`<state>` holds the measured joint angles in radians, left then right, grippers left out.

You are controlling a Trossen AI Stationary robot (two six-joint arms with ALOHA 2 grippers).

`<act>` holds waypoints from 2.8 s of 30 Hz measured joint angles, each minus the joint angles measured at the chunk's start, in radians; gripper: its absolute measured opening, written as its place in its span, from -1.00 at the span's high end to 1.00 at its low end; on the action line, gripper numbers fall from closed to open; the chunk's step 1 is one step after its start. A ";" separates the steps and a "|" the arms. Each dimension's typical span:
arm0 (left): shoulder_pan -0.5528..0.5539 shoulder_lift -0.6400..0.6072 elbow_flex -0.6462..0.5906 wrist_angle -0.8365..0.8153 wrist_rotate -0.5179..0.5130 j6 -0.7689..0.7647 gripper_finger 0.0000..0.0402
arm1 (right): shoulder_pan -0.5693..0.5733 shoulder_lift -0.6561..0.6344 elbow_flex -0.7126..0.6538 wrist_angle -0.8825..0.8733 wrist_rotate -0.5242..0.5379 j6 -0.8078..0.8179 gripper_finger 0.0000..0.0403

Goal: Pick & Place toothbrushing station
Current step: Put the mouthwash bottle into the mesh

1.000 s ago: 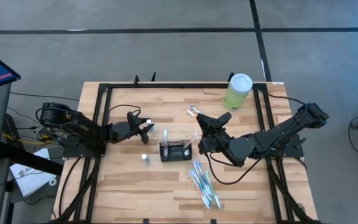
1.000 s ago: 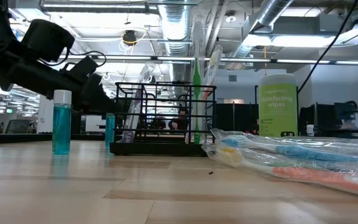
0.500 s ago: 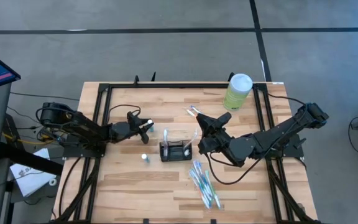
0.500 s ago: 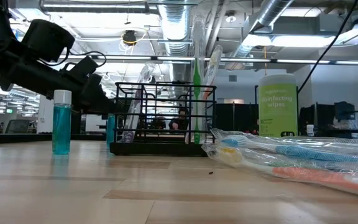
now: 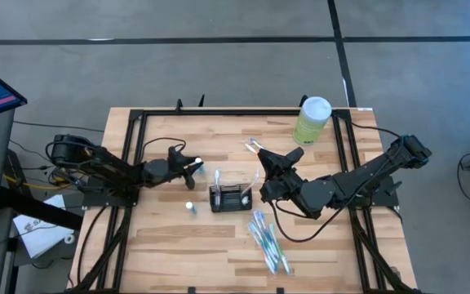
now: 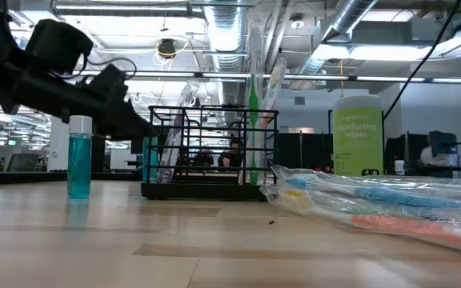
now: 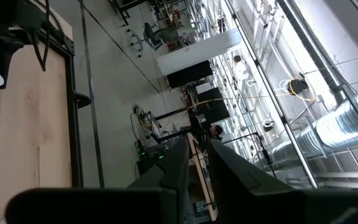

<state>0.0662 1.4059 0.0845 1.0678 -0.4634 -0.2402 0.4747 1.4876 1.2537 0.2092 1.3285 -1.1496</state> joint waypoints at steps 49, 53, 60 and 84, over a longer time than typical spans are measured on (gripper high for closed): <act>-0.263 -0.151 0.318 -0.280 0.207 0.130 0.53 | 0.022 0.023 0.000 -0.504 -0.748 1.031 0.73; -0.263 -0.083 0.353 -0.279 0.207 0.131 0.53 | 0.021 0.023 0.000 -0.506 -0.748 1.031 0.73; -0.253 0.011 0.400 -0.273 0.202 0.130 0.53 | 0.022 0.023 0.000 -0.516 -0.748 1.035 0.73; -0.254 0.038 0.406 -0.337 0.199 0.113 0.52 | 0.022 0.023 0.000 -0.520 -0.748 1.038 0.73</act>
<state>-0.1875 1.4435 0.4908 0.7307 -0.2639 -0.1272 0.4969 1.5101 1.2537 -0.3111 0.5800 -0.1120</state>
